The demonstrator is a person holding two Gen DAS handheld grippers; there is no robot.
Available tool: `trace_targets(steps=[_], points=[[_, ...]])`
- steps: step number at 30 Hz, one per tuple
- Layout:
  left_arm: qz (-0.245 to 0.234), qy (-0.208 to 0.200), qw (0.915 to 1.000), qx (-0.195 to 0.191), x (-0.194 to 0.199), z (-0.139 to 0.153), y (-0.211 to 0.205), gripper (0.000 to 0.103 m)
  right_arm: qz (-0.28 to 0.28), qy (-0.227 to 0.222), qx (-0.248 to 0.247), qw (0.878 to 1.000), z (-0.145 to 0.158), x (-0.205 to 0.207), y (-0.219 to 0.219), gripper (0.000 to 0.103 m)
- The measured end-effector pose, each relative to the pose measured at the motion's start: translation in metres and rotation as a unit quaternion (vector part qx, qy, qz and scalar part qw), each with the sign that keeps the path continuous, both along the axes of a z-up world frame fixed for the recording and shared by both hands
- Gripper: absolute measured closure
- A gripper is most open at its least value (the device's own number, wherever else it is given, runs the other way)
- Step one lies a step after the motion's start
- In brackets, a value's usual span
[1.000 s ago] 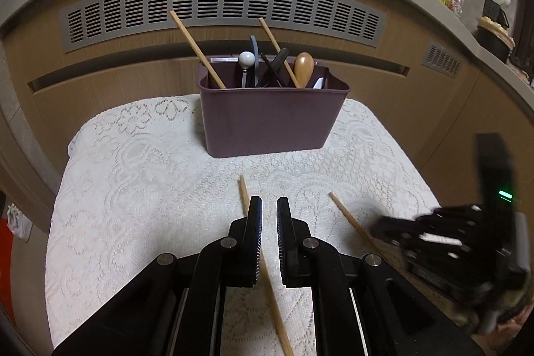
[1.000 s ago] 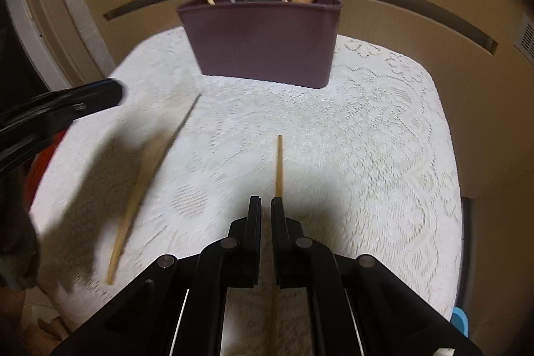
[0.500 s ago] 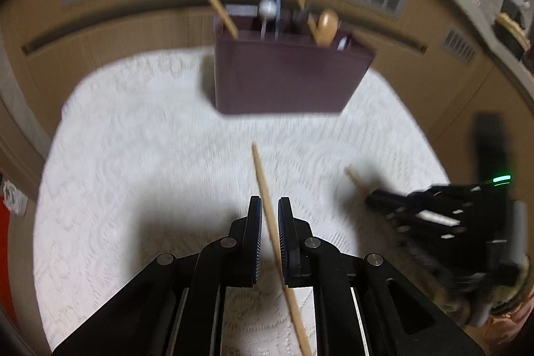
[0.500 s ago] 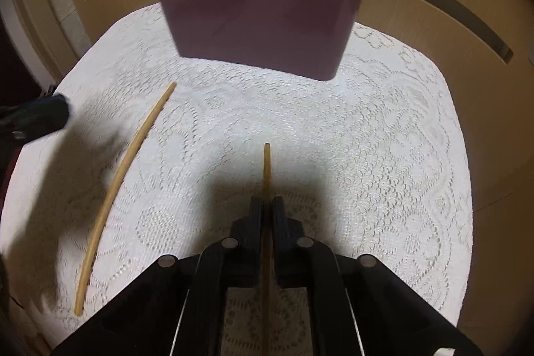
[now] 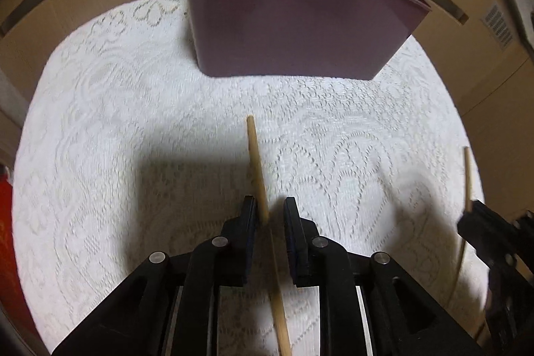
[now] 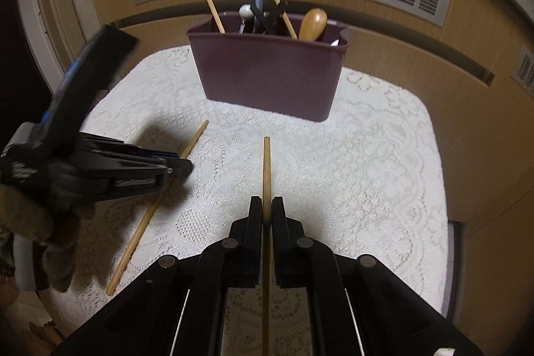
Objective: Organize utensils
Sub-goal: 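Grasp a wooden chopstick with the right tool while the left tool grasps another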
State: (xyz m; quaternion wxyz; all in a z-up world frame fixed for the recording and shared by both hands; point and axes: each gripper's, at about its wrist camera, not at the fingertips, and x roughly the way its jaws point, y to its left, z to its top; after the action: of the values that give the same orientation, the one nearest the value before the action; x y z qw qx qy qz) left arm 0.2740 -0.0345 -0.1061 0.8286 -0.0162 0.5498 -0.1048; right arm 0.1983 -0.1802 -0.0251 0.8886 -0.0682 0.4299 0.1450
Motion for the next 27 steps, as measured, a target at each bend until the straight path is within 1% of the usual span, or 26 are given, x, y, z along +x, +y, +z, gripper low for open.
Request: trace_targets(steps=[4, 7, 10, 11, 14, 16, 19, 22, 27], points=[[-0.010, -0.012, 0.9998, 0.011, 0.008, -0.001, -0.006, 0.085, 0.003, -0.003, 0.008, 1.000, 0.003, -0.002, -0.003, 0.097], [-0.023, -0.030, 0.9988, 0.029, 0.006, -0.002, -0.012, 0.087, 0.001, -0.005, 0.011, 1.000, 0.002, -0.002, -0.005, 0.097], [-0.032, -0.059, 0.9970, 0.039, -0.004, -0.003, -0.019, 0.094, -0.002, -0.004, 0.013, 1.000, 0.002, -0.003, -0.006, 0.097], [-0.031, -0.063, 0.9969, 0.036, -0.008, -0.003, -0.019, 0.094, -0.003, -0.004, 0.013, 1.000, 0.002, -0.003, -0.006, 0.097], [-0.024, -0.074, 0.9969, 0.010, -0.024, 0.002, -0.013, 0.095, -0.008, -0.003, 0.014, 1.000, 0.002, -0.006, -0.005, 0.097], [-0.023, -0.092, 0.9955, 0.004, -0.040, 0.010, -0.006, 0.096, -0.011, -0.001, 0.016, 1.000, 0.003, -0.007, -0.007, 0.097], [-0.025, -0.124, 0.9919, -0.007, -0.058, 0.031, 0.000, 0.096, -0.016, -0.004, 0.016, 1.000, 0.006, -0.010, -0.007, 0.097], [-0.026, -0.145, 0.9889, -0.017, -0.069, 0.049, 0.005, 0.096, -0.017, -0.011, 0.017, 1.000, 0.012, -0.015, -0.006, 0.097], [-0.029, -0.165, 0.9854, -0.029, -0.075, 0.071, 0.007, 0.096, -0.018, -0.020, 0.014, 1.000, 0.020, -0.020, -0.002, 0.097]])
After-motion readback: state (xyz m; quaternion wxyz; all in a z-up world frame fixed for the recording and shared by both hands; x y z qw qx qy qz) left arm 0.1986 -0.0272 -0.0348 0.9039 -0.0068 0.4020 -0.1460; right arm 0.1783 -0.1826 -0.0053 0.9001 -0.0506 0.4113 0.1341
